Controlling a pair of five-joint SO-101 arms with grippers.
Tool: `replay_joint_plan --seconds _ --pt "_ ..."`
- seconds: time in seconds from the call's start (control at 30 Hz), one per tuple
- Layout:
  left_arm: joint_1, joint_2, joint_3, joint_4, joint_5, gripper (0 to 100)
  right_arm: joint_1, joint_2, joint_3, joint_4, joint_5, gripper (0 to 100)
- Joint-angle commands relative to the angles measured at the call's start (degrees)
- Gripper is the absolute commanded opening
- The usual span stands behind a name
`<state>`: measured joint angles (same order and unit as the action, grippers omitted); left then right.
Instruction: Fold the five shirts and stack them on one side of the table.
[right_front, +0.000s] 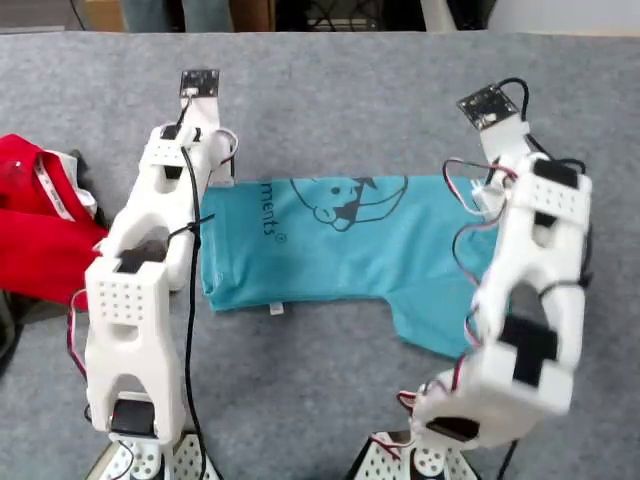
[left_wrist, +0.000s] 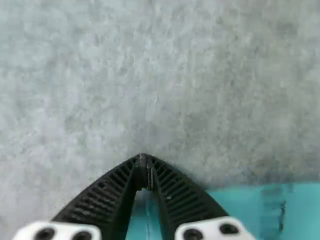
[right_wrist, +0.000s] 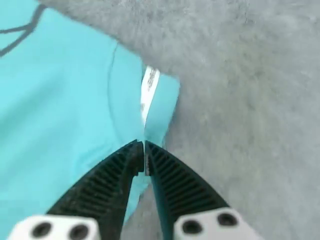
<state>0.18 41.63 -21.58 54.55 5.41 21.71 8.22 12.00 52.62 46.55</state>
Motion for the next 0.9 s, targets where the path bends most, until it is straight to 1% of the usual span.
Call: replay_joint_plan --seconds 0.0,0.1,0.3,0.53,0.67,0.77,0.87 --pt "0.40 3.60 -8.84 2.73 0.70 3 1.23 9.10 -9.27 -1.58 -0.70 1.4" --pt "0.04 5.36 -11.38 5.19 0.70 3 2.99 16.75 -14.90 -1.67 -0.53 1.4" --pt "-0.13 6.07 -11.65 5.19 0.18 3 5.63 27.65 -25.89 -0.26 -0.79 1.4" --pt "-0.57 5.10 -13.14 5.80 0.09 3 3.60 28.09 -37.67 16.26 -0.44 1.4" --pt "-1.54 -1.32 -15.60 11.60 0.09 3 2.02 28.00 -46.20 25.41 -0.44 1.4" --pt "-1.89 -6.07 -13.05 14.33 0.09 3 1.41 28.18 -54.46 31.56 -0.35 1.4" --pt "0.13 -11.52 -9.98 17.41 0.26 3 -0.09 28.70 -59.30 33.67 -0.44 1.4"
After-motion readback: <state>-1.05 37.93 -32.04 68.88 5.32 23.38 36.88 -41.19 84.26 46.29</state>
